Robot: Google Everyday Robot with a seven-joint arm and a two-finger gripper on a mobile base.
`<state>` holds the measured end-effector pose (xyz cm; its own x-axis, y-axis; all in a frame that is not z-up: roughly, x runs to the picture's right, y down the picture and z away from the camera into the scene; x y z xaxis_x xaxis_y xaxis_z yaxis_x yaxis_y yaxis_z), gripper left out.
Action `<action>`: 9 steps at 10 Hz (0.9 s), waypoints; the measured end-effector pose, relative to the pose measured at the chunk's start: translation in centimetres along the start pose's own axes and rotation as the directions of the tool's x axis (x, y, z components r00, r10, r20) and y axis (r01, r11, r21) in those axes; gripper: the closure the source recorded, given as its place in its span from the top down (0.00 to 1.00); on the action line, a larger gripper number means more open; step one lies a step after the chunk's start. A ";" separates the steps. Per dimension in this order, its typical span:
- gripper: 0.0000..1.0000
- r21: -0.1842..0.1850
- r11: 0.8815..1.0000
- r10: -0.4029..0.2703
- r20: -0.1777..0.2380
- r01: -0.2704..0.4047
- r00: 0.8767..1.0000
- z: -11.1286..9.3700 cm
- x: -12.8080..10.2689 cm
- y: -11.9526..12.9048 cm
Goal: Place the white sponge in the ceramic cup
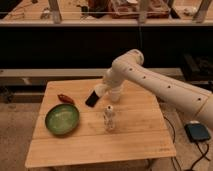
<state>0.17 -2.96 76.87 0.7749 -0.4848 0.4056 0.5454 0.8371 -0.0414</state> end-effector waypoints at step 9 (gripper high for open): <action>0.09 0.086 0.991 0.107 -0.005 -0.107 0.994 -4.9 8.2 -6.2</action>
<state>4.72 -13.39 75.97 0.8305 -0.3934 0.3944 0.4302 0.9027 -0.0054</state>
